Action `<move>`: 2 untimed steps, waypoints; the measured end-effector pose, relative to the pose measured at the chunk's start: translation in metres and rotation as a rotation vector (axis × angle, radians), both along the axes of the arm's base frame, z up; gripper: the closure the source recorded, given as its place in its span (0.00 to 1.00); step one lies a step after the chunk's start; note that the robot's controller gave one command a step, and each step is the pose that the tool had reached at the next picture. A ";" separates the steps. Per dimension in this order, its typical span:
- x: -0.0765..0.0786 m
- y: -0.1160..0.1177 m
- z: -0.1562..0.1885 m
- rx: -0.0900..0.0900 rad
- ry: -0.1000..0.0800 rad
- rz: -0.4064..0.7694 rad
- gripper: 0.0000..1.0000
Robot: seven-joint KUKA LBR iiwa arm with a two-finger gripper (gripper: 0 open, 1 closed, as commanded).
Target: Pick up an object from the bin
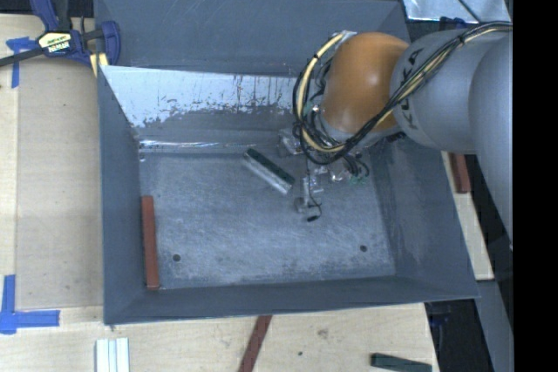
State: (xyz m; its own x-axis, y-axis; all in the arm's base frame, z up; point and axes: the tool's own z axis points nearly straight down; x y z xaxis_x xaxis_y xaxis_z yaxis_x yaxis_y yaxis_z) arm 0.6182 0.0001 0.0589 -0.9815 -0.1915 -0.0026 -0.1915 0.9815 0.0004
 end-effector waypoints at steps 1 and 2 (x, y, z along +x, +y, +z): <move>-0.031 0.054 0.022 0.000 -0.001 -0.182 1.00; -0.031 0.054 0.022 0.000 -0.001 -0.182 1.00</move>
Offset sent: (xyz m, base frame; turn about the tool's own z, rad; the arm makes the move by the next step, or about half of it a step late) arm 0.0000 0.0000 0.0000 0.0000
